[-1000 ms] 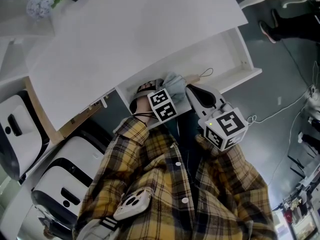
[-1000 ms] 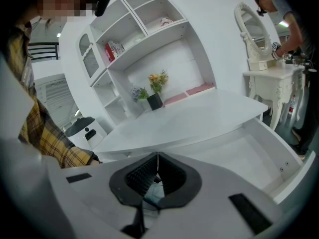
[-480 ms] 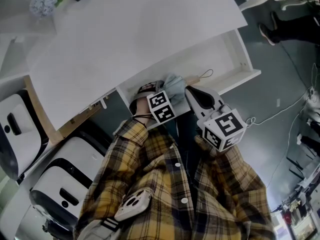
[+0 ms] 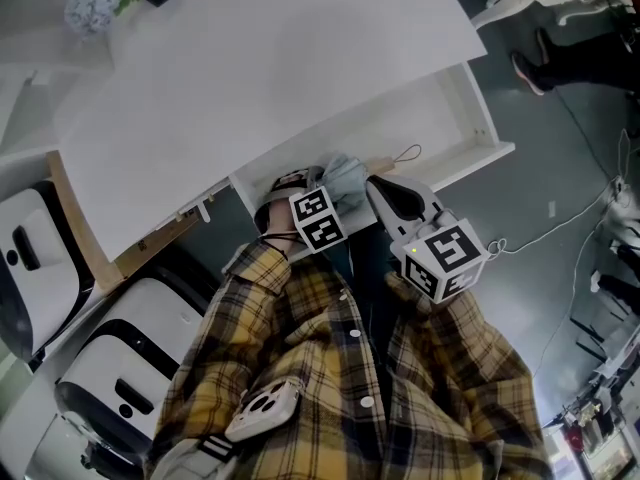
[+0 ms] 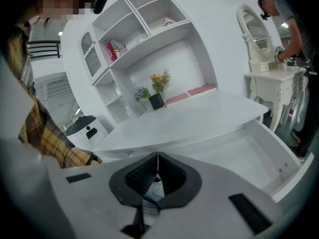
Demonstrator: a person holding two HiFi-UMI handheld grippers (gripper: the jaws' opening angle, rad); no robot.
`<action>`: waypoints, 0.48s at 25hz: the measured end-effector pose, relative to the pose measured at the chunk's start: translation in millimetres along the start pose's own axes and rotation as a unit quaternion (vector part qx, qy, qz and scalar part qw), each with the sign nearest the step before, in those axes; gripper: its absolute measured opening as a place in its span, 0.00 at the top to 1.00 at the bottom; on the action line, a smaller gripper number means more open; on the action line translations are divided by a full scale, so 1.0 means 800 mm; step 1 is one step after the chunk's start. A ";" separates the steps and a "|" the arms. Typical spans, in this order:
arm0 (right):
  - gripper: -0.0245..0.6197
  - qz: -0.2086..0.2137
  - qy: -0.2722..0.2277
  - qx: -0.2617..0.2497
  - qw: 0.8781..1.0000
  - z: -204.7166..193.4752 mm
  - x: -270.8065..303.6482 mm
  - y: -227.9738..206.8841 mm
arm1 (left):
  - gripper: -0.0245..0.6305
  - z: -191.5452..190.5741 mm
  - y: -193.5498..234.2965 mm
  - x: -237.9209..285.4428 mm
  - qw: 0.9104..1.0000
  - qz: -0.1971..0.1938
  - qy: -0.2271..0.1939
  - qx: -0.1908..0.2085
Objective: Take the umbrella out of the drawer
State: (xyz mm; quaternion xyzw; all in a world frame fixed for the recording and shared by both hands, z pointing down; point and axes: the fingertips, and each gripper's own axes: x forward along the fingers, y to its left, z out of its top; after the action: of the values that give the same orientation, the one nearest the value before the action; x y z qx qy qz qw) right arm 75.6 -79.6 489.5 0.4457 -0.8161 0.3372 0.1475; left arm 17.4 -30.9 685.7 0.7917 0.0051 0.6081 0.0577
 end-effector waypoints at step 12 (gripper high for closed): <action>0.93 0.016 -0.015 -0.017 1.000 0.024 -0.011 0.004 | 0.48 0.018 0.011 -0.051 0.996 0.034 -0.059 -0.060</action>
State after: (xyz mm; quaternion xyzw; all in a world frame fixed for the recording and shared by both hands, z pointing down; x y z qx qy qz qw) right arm 78.6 -85.8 469.7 0.4346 -0.8310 0.3189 0.1374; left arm 19.8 -43.8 643.7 0.8213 -0.0617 0.5609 0.0841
